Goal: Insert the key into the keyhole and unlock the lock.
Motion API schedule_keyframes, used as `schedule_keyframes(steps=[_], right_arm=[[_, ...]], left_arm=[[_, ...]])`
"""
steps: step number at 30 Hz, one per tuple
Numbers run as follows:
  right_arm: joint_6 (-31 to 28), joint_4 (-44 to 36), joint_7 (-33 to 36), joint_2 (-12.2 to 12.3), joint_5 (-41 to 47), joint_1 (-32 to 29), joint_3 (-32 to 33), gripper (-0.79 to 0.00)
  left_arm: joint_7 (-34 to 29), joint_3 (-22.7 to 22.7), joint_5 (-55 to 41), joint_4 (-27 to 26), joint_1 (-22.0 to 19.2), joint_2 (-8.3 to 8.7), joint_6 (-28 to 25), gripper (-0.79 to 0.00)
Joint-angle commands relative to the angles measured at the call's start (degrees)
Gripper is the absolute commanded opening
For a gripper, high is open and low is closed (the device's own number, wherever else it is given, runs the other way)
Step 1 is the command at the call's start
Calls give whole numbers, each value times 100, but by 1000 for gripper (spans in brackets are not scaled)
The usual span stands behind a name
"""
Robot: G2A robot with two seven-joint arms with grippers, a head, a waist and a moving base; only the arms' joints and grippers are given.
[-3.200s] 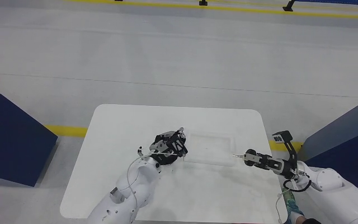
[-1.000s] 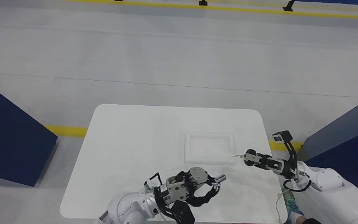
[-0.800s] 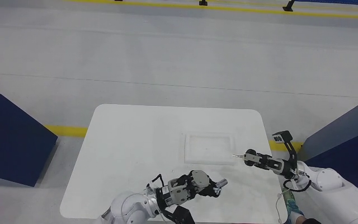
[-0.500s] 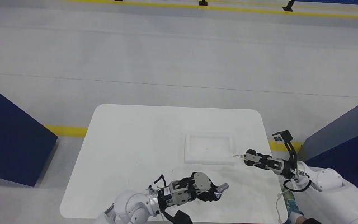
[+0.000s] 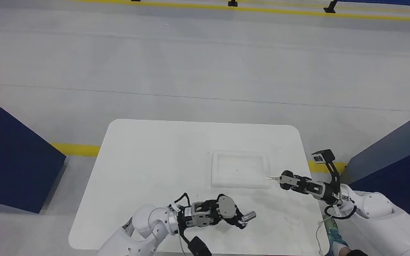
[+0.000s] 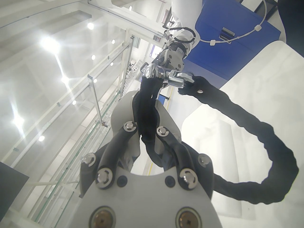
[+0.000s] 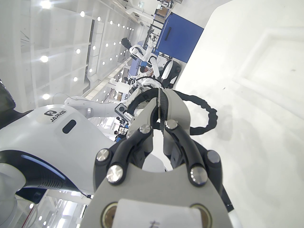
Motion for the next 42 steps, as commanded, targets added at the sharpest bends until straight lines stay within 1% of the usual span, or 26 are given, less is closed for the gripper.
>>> schedule_keyframes(steps=[1,6,12,29,32,34,38,39,42], right_arm=[[0,0,0,0,0,0,0,-785],[0,0,0,0,0,0,0,-785],[0,0,0,0,0,0,0,-785],[0,0,0,0,0,0,0,-785],[0,0,0,0,0,0,0,-785],[0,0,0,0,0,0,0,-785],[0,0,0,0,0,0,0,-785],[0,0,0,0,0,0,0,-785],[0,0,0,0,0,0,0,-785]], left_arm=[[119,46,-47,170,-89,-23,118,-785],[378,137,-222,528,-267,-88,484,-785],[491,190,-538,752,-333,-156,825,-785],[479,194,-614,749,-304,-163,832,-785],[816,149,-1035,843,-233,-167,815,-785],[1073,144,-1196,993,-267,-181,881,-785],[1678,256,-1431,1432,-446,-262,1160,-785],[1858,302,-1395,1666,-549,-290,1281,-785],[2090,419,-1483,2098,-723,-376,1504,-785]])
